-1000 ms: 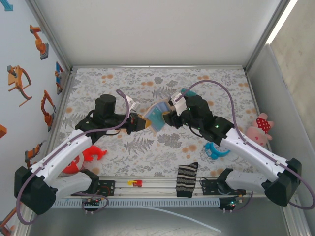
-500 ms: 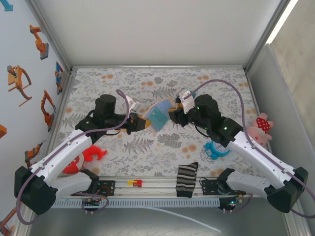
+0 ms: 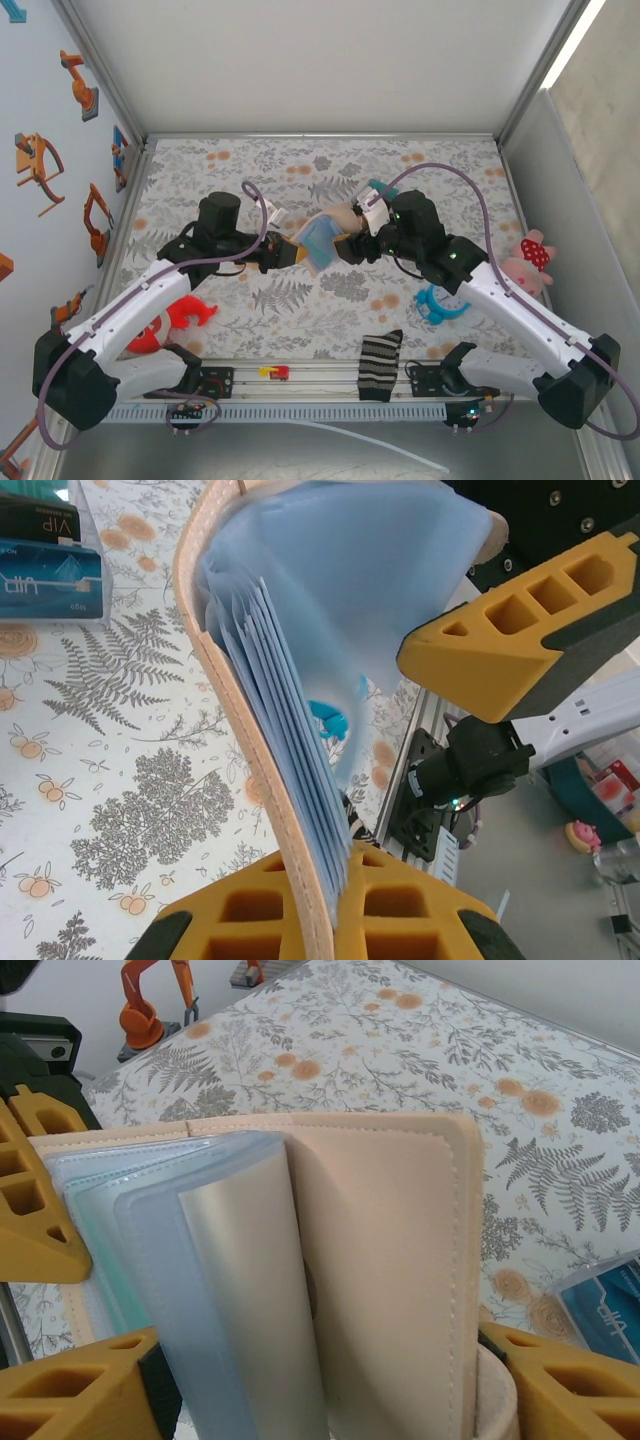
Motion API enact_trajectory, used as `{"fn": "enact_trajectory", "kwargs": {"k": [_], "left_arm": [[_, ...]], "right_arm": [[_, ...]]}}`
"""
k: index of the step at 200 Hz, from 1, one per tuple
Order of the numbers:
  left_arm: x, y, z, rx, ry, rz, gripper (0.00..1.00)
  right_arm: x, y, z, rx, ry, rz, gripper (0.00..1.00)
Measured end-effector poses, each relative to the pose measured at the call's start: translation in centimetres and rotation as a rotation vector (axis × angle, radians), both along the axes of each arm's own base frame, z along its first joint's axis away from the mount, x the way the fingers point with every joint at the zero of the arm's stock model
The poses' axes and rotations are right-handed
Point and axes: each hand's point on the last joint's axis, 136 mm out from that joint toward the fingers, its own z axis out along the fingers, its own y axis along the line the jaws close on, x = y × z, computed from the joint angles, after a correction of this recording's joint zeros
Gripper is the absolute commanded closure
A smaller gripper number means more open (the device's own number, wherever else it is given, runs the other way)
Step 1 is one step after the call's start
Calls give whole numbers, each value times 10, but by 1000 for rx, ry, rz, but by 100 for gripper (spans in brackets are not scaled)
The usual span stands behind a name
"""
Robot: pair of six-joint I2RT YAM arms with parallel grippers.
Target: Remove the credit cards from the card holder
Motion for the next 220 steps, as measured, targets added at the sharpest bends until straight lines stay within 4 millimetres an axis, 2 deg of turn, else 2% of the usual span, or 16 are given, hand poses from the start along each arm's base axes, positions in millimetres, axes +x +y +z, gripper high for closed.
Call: {"fn": "enact_trajectory", "kwargs": {"k": [31,114,185,220], "left_arm": [[0,-1,-2,9,17,-3,100],[1,-3,1,7,26,-12,100],[2,-5,-2,11,41,-19,100],[1,-5,-1,8,44,-23,100]], "right_arm": [[-1,2,-1,1,7,13,21],[-4,11,-13,-35,10,45,22],[-10,22,-37,-124,24,85,23],[-10,21,-39,-137,17,89,23]]}}
